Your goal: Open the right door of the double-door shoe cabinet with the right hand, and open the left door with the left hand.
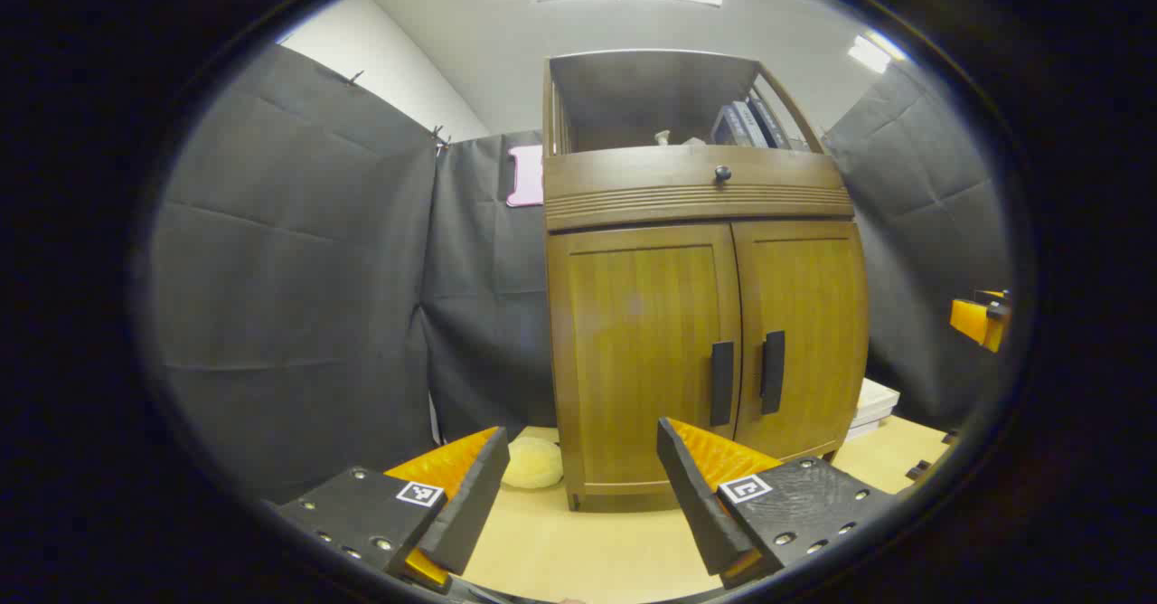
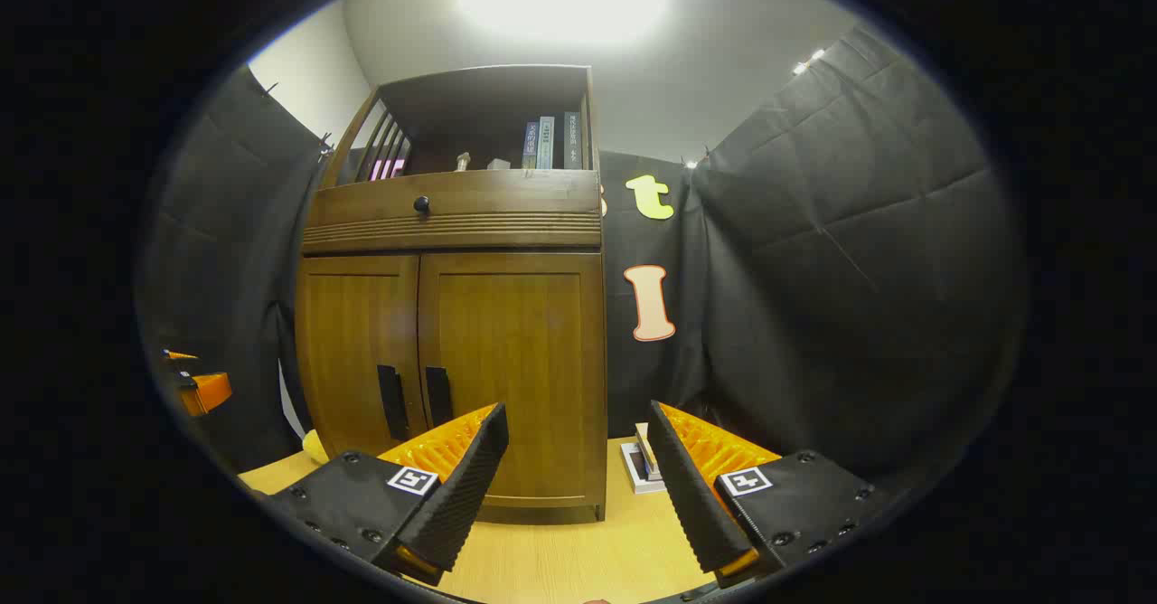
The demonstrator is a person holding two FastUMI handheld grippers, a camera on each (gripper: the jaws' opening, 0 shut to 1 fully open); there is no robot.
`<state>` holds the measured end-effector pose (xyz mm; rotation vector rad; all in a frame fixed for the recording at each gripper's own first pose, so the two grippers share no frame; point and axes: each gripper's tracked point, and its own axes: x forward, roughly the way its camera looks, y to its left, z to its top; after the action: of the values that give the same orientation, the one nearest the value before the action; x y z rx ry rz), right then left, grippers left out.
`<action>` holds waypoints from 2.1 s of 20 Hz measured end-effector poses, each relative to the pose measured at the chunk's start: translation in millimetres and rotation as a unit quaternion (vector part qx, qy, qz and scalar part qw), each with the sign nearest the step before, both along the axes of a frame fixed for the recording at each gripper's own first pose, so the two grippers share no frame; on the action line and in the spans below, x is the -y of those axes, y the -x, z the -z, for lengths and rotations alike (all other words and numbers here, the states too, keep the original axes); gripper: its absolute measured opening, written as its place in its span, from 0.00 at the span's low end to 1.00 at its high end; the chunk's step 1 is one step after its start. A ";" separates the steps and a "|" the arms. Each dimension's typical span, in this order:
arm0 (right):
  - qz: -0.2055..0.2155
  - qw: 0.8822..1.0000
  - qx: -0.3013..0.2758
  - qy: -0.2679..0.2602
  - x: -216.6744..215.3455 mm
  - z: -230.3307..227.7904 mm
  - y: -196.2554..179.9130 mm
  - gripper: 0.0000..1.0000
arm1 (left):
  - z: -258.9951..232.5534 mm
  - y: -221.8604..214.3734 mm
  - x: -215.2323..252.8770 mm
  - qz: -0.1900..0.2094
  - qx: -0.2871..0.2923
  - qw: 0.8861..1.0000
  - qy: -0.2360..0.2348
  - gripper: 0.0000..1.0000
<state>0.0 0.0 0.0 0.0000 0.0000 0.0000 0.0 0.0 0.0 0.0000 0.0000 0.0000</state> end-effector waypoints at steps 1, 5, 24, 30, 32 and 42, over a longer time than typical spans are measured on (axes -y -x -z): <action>-0.003 1.000 0.000 0.001 0.5 0.8 0.5 0.96 | -1.0 2.7 2.4 0.002 0.003 1.000 -0.003 0.97; -0.010 1.000 0.002 0.008 3.4 -0.4 3.0 0.96 | 8.7 11.2 0.4 -0.001 -0.011 1.000 -0.009 0.97; -0.071 0.997 -0.006 0.004 -2.7 7.2 -15.9 0.96 | -4.5 55.1 5.2 -0.053 -0.009 0.998 -0.024 0.97; -0.091 0.996 0.003 0.011 -47.9 6.5 -57.0 0.98 | 1.1 34.2 -14.9 -0.063 -0.012 0.998 -0.024 0.97; -0.096 0.995 0.004 0.009 -63.2 7.2 -72.0 0.97 | 1.1 23.2 -24.8 -0.069 -0.012 0.997 -0.020 0.97; -0.114 0.993 -0.017 -0.011 -134.5 29.4 -147.7 0.98 | 20.8 -23.4 -62.5 -0.092 -0.019 0.995 -0.019 0.97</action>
<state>147.7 134.5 -29.4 0.0219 0.0342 0.2288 23.4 62.5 -20.8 0.0379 0.0378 0.1843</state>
